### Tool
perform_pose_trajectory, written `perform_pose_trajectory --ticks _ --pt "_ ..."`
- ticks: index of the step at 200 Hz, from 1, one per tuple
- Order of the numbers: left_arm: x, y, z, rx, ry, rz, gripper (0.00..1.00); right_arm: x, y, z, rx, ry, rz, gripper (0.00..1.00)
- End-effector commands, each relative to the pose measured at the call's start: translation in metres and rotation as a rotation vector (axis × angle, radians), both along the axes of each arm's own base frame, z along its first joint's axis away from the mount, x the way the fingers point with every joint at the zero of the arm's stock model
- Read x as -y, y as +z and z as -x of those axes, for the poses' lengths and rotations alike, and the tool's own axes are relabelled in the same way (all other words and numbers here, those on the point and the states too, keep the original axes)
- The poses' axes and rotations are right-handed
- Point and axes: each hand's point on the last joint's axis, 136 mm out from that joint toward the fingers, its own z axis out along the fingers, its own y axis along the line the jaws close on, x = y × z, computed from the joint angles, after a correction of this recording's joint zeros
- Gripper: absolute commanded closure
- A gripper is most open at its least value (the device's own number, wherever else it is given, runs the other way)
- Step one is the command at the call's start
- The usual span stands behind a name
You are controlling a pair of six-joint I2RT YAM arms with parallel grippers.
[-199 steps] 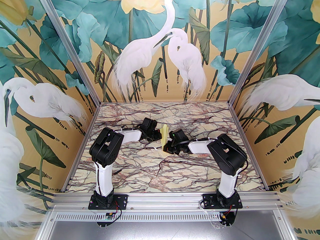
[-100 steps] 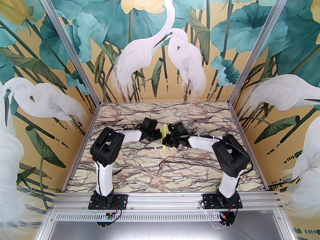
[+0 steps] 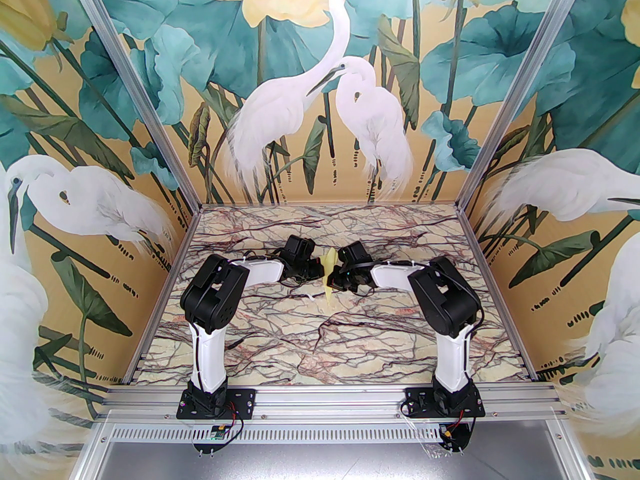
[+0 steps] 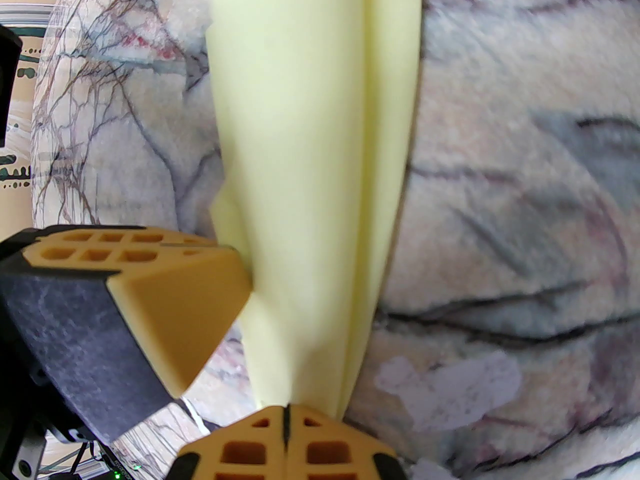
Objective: Fold a paper plane with a square sheet of paper (fold left side to right side)
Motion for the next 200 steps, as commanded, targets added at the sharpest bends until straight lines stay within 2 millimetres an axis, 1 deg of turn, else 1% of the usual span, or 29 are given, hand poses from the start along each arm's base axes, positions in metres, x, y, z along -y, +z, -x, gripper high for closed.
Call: perform_pose_trajectory --ticks 1,19,52,65,74,140,156,177,200 --pt "-0.006 -0.021 0.005 -0.033 0.007 -0.057 0.99 0.015 -0.017 0.012 -0.032 -0.010 0.068 1.00" --pt "-0.005 -0.022 0.006 -0.035 0.004 -0.060 0.99 0.012 -0.007 0.011 -0.013 -0.002 0.048 1.00" --pt "-0.005 -0.023 0.008 -0.038 0.002 -0.061 0.99 0.006 0.029 -0.004 0.066 0.010 0.010 0.99" --pt "-0.004 -0.023 0.008 -0.037 0.001 -0.060 0.99 0.005 0.036 -0.012 0.086 0.001 -0.002 0.99" --pt "-0.004 -0.023 0.008 -0.038 0.000 -0.058 0.99 0.005 0.037 -0.017 0.090 -0.006 -0.003 0.99" --pt "0.000 -0.020 0.009 -0.035 -0.010 -0.056 0.99 0.002 0.026 -0.052 0.086 -0.026 0.009 0.99" --pt "-0.001 -0.021 0.009 -0.037 -0.009 -0.056 0.99 0.003 0.019 -0.058 0.073 -0.027 0.026 0.99" --pt "0.000 -0.021 0.009 -0.036 -0.009 -0.058 0.99 0.016 0.006 -0.061 0.052 -0.064 0.077 1.00" --pt "0.000 -0.020 0.010 -0.037 -0.010 -0.058 0.99 0.033 -0.010 -0.055 0.010 -0.103 0.104 1.00"
